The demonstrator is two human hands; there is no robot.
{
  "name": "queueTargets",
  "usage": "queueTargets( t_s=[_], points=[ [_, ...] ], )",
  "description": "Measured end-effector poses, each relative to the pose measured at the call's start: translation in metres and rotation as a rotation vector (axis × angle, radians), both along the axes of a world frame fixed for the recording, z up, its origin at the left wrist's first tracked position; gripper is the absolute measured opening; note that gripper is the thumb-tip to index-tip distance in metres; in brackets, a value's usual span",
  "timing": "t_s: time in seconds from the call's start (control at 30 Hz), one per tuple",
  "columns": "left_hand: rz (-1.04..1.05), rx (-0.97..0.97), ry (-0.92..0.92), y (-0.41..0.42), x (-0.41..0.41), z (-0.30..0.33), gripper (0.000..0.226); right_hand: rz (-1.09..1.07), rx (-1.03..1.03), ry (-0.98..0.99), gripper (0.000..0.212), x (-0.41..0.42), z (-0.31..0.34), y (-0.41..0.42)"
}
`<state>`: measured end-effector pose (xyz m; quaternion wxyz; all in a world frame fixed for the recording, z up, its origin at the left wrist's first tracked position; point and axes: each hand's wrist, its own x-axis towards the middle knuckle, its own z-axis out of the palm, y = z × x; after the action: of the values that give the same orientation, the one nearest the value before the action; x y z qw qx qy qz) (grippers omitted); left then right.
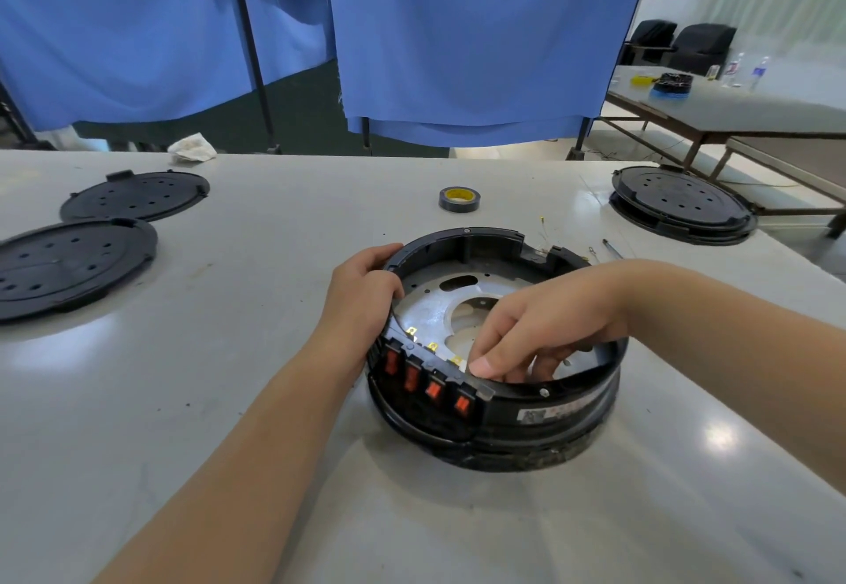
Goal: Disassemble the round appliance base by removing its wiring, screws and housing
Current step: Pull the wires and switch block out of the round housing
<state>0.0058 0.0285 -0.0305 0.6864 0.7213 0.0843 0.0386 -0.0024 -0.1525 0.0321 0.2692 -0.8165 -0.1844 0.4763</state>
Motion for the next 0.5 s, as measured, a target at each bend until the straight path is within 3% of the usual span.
queueTargets(
  t_s=[0.1, 0.3, 0.4, 0.5],
  points=[
    [0.006, 0.001, -0.002, -0.0004, 0.0000, 0.0000, 0.056, -0.016, 0.012, 0.046, 0.016, 0.0020, -0.0010, 0.0015],
    [0.011, -0.003, -0.001, -0.0006, 0.0009, -0.0008, 0.056, -0.022, 0.013, 0.092, 0.013, 0.0054, -0.0002, 0.0048],
    [0.012, -0.007, -0.005, -0.0006, 0.0007, -0.0005, 0.056, -0.012, -0.004, 0.134, 0.017, 0.0053, 0.0028, 0.0072],
    [0.014, 0.001, -0.005, -0.0007, 0.0011, -0.0004, 0.056, -0.005, -0.021, 0.191, 0.035, 0.0029, 0.0059, 0.0097]
  ],
)
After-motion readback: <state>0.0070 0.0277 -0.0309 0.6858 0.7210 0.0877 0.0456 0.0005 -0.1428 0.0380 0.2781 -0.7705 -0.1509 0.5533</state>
